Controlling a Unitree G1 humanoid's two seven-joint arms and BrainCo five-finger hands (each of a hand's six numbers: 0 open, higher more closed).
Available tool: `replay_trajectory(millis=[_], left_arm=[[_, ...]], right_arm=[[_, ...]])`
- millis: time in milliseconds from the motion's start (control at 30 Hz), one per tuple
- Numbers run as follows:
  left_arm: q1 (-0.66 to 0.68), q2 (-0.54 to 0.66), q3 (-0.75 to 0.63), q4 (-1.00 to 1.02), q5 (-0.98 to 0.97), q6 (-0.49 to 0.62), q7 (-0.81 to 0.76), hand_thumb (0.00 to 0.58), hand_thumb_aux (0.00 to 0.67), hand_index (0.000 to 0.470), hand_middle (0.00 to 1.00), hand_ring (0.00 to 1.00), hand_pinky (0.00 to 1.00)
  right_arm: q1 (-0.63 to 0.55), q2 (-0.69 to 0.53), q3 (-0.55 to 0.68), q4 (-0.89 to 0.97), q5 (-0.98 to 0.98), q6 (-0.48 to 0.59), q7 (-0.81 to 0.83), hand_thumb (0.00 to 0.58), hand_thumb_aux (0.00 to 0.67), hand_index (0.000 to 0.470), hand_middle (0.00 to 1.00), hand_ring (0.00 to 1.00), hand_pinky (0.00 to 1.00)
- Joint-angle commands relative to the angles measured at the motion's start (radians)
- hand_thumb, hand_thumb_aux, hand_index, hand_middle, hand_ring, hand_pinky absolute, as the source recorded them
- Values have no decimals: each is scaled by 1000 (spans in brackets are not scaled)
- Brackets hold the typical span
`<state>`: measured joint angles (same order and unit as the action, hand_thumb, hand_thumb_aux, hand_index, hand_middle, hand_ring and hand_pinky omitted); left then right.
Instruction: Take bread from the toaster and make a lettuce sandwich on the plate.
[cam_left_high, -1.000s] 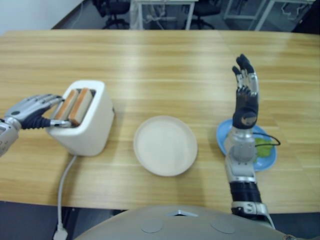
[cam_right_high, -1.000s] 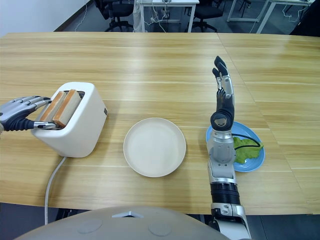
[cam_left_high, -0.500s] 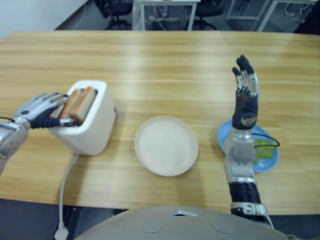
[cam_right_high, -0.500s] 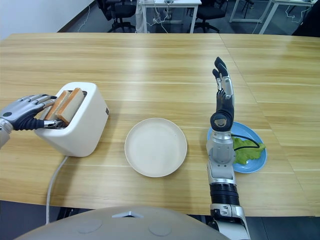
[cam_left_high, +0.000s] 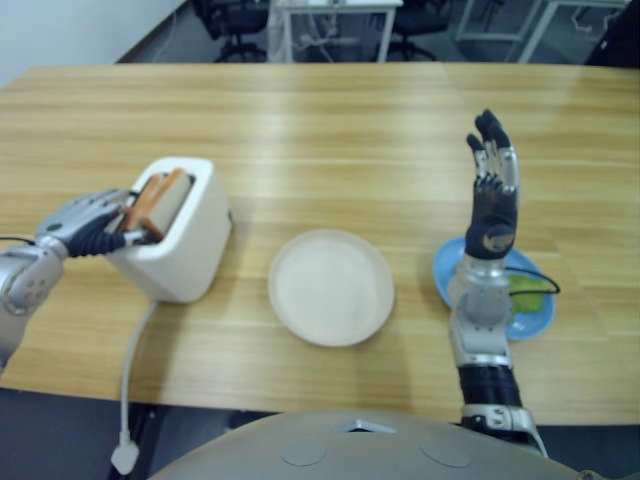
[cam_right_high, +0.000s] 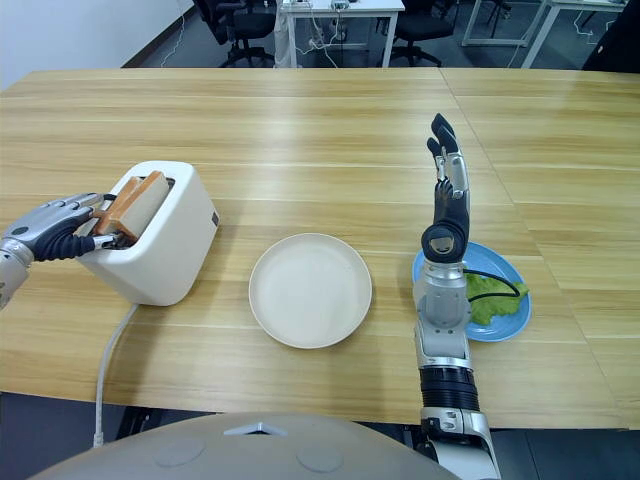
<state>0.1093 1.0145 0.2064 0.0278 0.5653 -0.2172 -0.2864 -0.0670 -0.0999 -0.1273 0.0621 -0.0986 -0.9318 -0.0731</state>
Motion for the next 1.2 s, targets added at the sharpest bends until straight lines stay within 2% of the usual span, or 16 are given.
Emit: replay_trajectory(millis=[33, 167, 200, 233, 267, 833, 1200], left_arm=[[-31, -20, 2, 42, -8, 50, 10, 580, 670, 460, 0, 0, 0], [-67, -40, 9, 76, -29, 73, 34, 580, 670, 460, 0, 0, 0], [-75, -40, 6, 87, -30, 73, 40, 580, 670, 460, 902, 902, 902], [-83, -44, 7, 96, -33, 72, 50, 580, 670, 460, 902, 902, 902], [-90, -47, 6, 105, -39, 67, 55, 580, 670, 460, 1000, 1000, 1000], [-128, -85, 19, 73, -83, 60, 125, 580, 670, 460, 1000, 1000, 1000], [-196, -114, 56, 57, -119, 50, 194, 580, 670, 460, 1000, 1000, 1000]], right_arm=[[5, -3, -8, -5, 2, 5, 0, 0, 0, 0, 0, 0, 0], [8, -7, -10, -6, 5, 5, 1, 0, 0, 0, 0, 0, 0], [8, -8, -11, -5, 5, 6, 1, 0, 0, 0, 0, 0, 0], [9, -9, -11, -5, 6, 7, 1, 0, 0, 0, 0, 0, 0], [10, -9, -12, -5, 6, 7, 1, 0, 0, 0, 0, 0, 0], [23, -9, -14, -22, 5, 15, -2, 0, 0, 0, 0, 0, 0], [18, -5, -17, -15, -2, 20, -9, 0, 0, 0, 0, 0, 0]])
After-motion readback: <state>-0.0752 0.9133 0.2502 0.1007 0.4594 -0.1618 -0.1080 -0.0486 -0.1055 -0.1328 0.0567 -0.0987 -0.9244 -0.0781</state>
